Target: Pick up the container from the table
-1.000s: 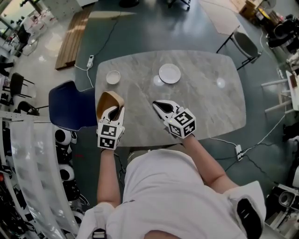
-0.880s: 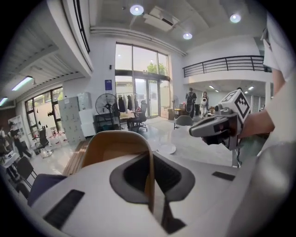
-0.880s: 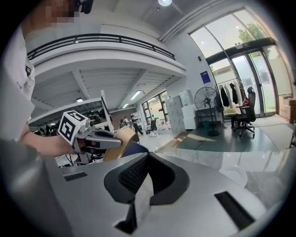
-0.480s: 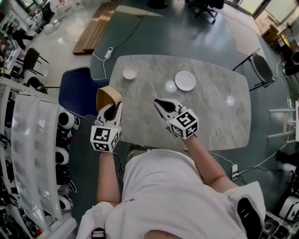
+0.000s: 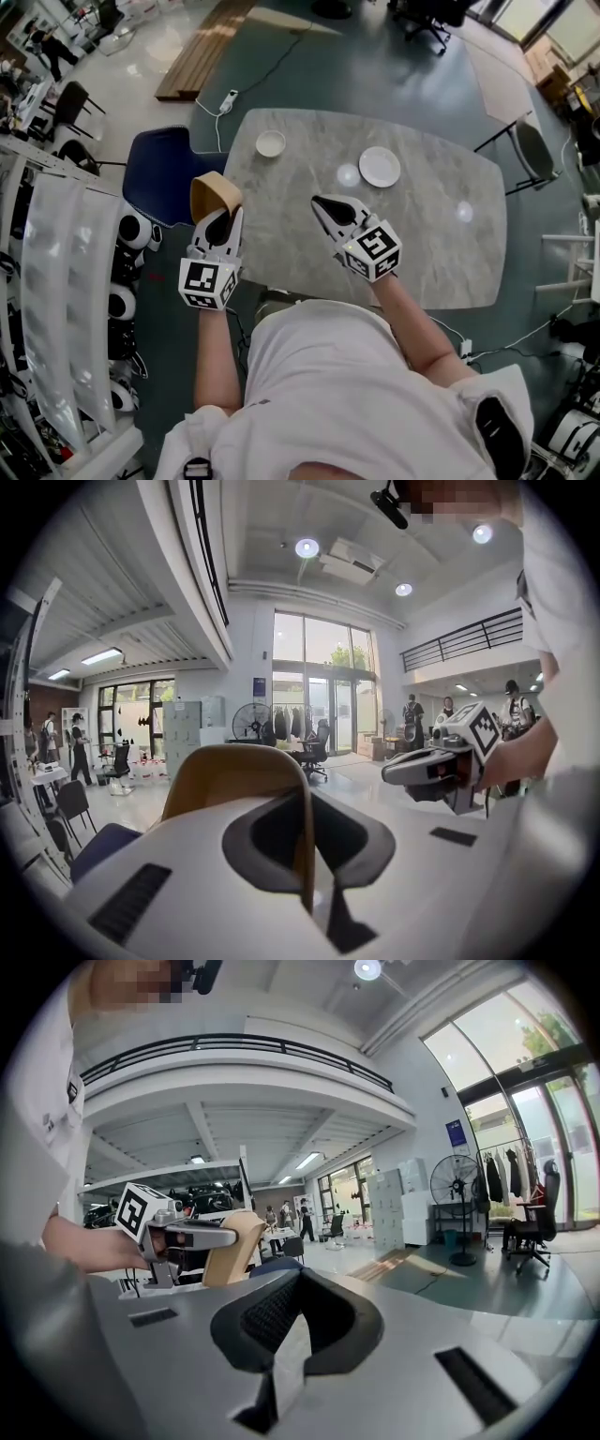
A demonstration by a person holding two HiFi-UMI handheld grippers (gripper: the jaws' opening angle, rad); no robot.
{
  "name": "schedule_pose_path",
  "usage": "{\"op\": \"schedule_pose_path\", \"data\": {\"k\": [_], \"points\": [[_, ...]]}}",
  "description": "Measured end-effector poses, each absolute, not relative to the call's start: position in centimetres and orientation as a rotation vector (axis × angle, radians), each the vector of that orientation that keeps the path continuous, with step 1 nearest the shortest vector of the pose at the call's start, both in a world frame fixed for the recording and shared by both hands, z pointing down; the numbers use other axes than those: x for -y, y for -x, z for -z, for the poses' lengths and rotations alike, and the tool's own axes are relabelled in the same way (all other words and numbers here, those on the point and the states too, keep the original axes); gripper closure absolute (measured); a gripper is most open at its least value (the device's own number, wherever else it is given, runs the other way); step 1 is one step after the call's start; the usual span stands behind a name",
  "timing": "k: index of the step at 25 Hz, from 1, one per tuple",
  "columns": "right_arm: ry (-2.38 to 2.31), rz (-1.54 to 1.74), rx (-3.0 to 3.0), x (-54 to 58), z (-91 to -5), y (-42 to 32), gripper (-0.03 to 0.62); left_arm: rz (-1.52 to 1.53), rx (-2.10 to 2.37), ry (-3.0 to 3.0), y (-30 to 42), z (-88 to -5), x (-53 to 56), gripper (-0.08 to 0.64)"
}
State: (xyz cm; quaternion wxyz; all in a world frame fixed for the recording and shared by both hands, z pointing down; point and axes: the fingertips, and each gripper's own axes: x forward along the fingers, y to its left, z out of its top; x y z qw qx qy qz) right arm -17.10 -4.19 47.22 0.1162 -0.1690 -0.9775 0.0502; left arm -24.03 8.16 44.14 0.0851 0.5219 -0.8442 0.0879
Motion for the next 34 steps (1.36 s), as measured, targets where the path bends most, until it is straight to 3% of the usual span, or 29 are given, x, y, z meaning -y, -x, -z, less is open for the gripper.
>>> {"op": "schedule_pose_path", "data": {"k": [34], "points": [[0.387,-0.15,2.86,4.6,-48.3,15.1,0.581,-0.239,2.484,-1.612,23.5,-44.8,-8.0,0.549]]}}
